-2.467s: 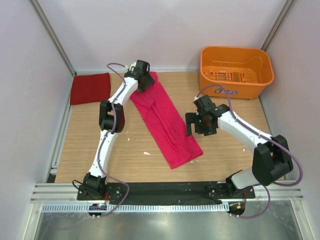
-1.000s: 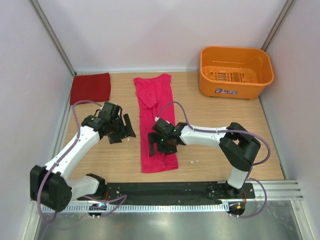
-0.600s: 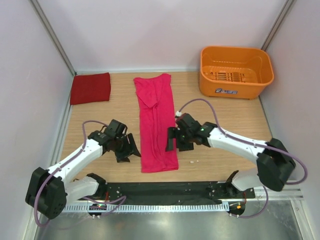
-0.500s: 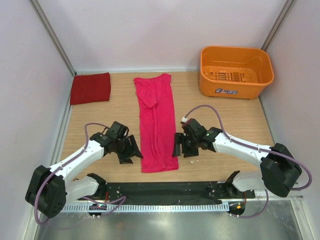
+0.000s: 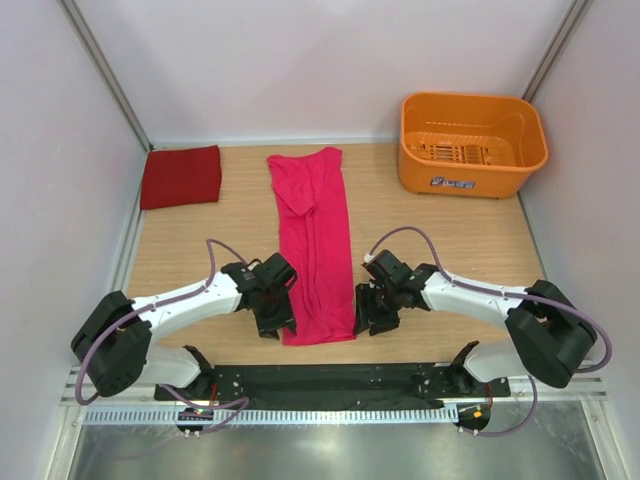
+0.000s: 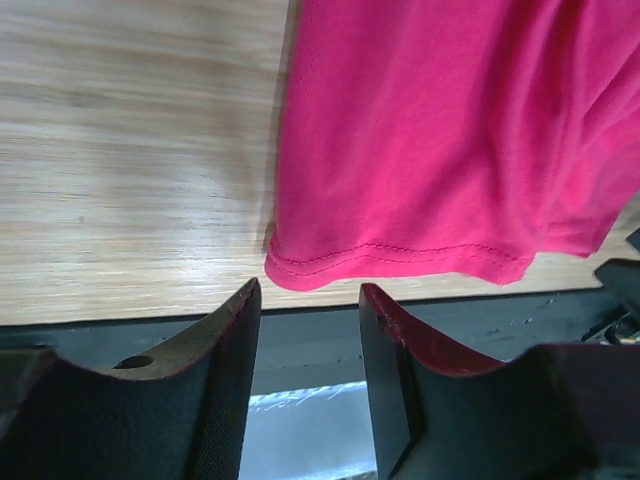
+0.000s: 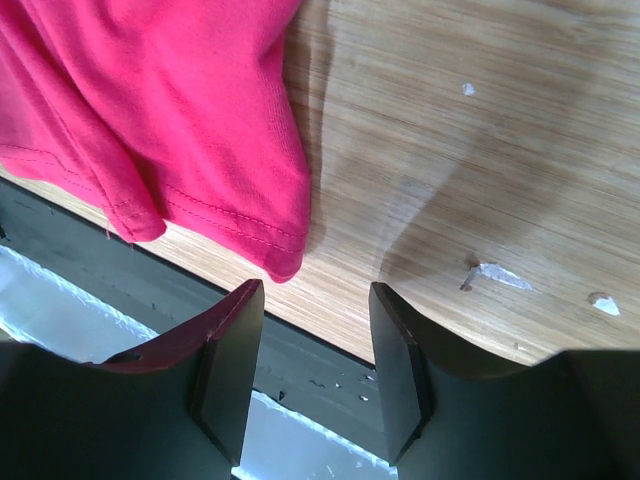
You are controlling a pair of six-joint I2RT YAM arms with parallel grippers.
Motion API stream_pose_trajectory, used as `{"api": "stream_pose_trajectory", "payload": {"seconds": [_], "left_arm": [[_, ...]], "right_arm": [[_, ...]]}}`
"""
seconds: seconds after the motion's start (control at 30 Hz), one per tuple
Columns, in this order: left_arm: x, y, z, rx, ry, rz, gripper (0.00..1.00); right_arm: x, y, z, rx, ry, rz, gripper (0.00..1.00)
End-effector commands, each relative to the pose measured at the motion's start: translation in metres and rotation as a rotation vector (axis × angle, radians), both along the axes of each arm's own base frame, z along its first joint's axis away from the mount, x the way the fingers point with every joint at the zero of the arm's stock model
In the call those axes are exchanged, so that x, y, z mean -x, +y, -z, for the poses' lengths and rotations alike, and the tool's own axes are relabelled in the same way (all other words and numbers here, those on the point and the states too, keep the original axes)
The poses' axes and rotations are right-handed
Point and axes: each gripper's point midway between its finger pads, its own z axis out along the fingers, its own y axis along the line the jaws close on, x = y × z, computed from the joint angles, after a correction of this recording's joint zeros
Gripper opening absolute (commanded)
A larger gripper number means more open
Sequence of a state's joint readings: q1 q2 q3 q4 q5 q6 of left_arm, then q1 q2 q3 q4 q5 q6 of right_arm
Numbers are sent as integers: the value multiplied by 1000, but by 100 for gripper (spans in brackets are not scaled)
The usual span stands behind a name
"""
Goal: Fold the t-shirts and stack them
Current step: Fold the tshirt
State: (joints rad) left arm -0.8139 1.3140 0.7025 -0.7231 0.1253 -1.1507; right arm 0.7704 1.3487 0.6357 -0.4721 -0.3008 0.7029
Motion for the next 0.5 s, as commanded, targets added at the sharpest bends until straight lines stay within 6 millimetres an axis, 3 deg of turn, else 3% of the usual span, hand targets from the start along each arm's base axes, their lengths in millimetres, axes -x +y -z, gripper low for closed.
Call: {"api": "stream_pose_trajectory", "payload": {"seconds": [0.0,0.47], "left_arm": [[-12,14,-9,-111,-50,-33,46],[-12,7,4,-139,-14,-1,42]], "right_arm": [[-2,8,-3,-31,1,-33,52],[-5,10,1,1,24,-66,49]]}}
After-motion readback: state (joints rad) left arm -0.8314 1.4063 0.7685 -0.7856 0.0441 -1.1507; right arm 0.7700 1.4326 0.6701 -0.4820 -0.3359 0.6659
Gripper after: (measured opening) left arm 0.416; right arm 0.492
